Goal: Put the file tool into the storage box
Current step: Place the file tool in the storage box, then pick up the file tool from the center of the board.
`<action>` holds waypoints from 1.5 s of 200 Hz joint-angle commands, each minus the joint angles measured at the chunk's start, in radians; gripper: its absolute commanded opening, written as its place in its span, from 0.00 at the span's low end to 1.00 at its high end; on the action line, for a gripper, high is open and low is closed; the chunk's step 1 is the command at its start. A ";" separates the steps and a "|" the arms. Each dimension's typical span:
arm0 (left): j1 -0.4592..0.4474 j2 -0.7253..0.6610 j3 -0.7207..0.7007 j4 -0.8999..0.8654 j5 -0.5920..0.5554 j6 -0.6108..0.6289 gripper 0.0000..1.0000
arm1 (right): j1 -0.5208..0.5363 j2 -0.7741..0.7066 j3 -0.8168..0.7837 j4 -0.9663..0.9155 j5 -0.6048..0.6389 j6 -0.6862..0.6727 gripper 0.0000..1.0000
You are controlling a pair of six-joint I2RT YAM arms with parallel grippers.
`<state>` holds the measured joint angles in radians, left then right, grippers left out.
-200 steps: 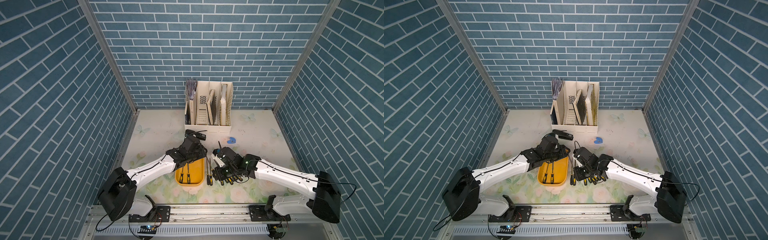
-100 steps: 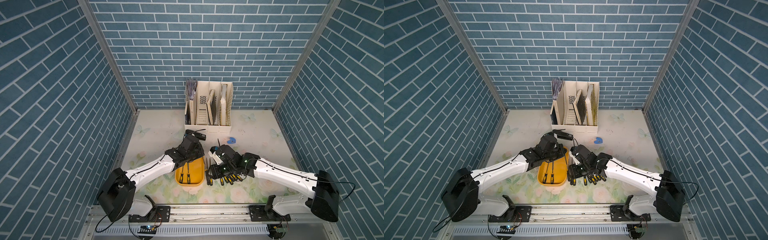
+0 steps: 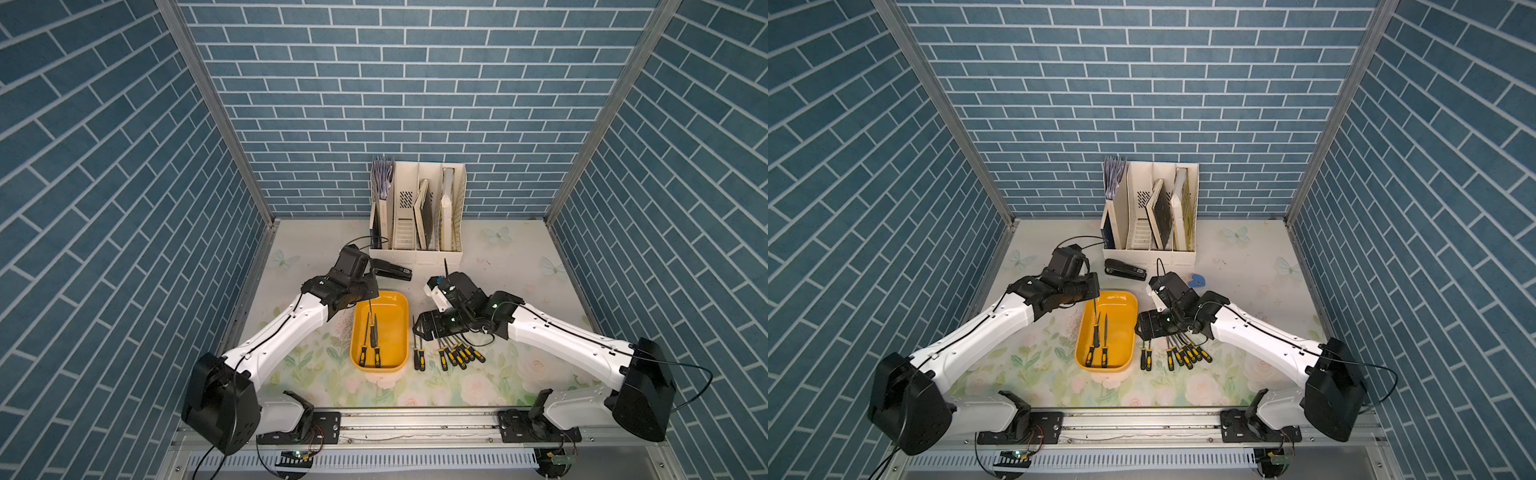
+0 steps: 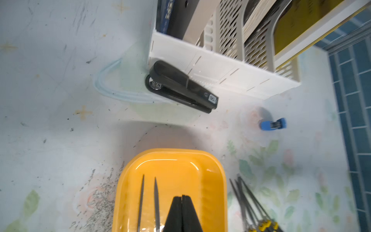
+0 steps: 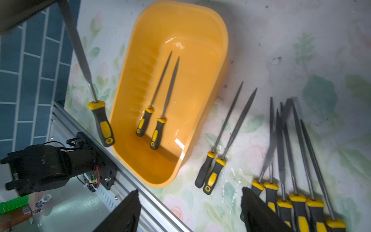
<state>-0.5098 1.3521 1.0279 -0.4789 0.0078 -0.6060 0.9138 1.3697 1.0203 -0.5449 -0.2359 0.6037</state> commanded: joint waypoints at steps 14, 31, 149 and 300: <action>0.007 0.086 -0.053 0.014 -0.054 0.061 0.00 | 0.000 0.041 -0.047 -0.024 0.021 -0.045 0.81; 0.005 0.117 -0.074 0.043 -0.063 0.054 0.00 | 0.000 0.057 -0.065 -0.007 0.017 -0.043 0.80; -0.022 0.197 -0.163 0.106 -0.080 -0.005 0.26 | 0.094 0.193 -0.143 0.077 0.007 0.021 0.63; -0.026 0.047 -0.124 0.025 -0.069 -0.008 0.29 | 0.099 0.257 -0.103 -0.063 0.200 0.018 0.53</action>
<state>-0.5308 1.4162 0.8795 -0.4145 -0.0593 -0.6136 1.0111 1.6321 0.9157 -0.5076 -0.1432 0.6060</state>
